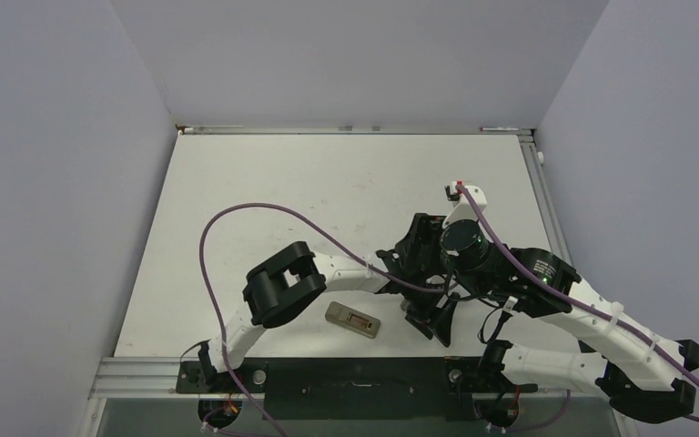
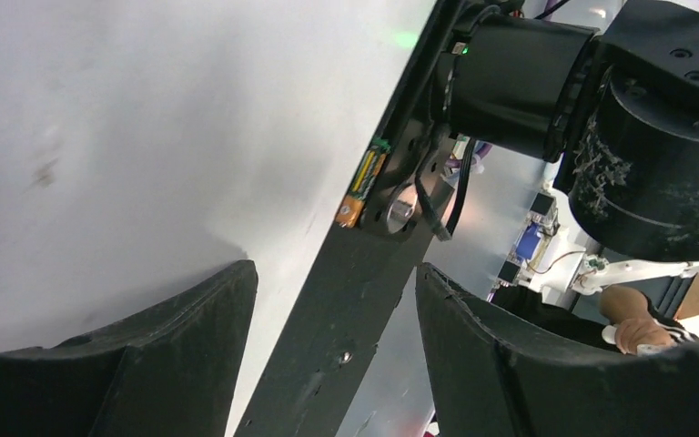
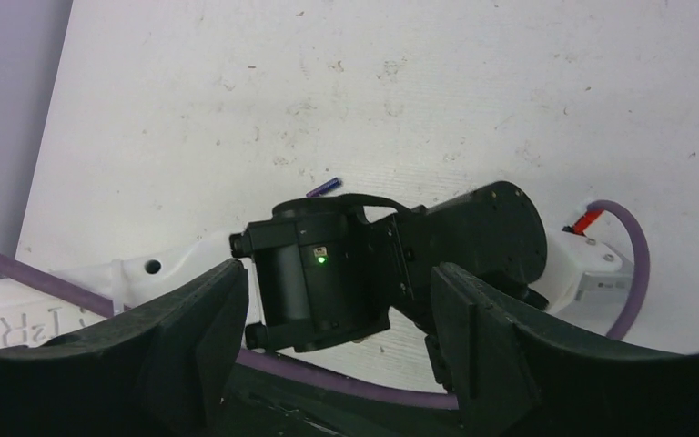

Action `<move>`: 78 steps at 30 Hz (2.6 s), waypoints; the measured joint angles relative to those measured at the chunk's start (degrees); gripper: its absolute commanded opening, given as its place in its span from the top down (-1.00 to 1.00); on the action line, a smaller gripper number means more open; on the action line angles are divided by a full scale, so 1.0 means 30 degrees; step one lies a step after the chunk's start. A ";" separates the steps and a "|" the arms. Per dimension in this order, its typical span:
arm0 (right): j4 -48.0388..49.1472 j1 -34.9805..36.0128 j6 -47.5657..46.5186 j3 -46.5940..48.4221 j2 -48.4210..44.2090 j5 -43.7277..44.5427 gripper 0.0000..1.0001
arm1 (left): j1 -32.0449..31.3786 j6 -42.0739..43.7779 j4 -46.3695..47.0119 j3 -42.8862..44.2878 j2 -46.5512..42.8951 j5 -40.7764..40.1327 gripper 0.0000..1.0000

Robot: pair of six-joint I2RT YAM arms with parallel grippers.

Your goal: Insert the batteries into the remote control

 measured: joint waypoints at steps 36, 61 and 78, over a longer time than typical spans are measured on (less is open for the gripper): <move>-0.0109 0.0000 0.0146 -0.0634 -0.0605 -0.0233 -0.41 | -0.2463 0.2025 -0.2208 0.4867 0.2958 -0.0022 0.15; 0.0051 0.0000 0.0270 -0.1188 -0.0656 -0.0393 -0.41 | -0.2484 0.1290 0.1333 -0.2025 -0.0459 -0.0554 0.60; -0.0597 0.0000 0.0714 -0.1195 -0.1093 -0.0255 -0.41 | -0.1311 -0.0058 0.1224 -0.6790 -0.3730 -0.0656 0.43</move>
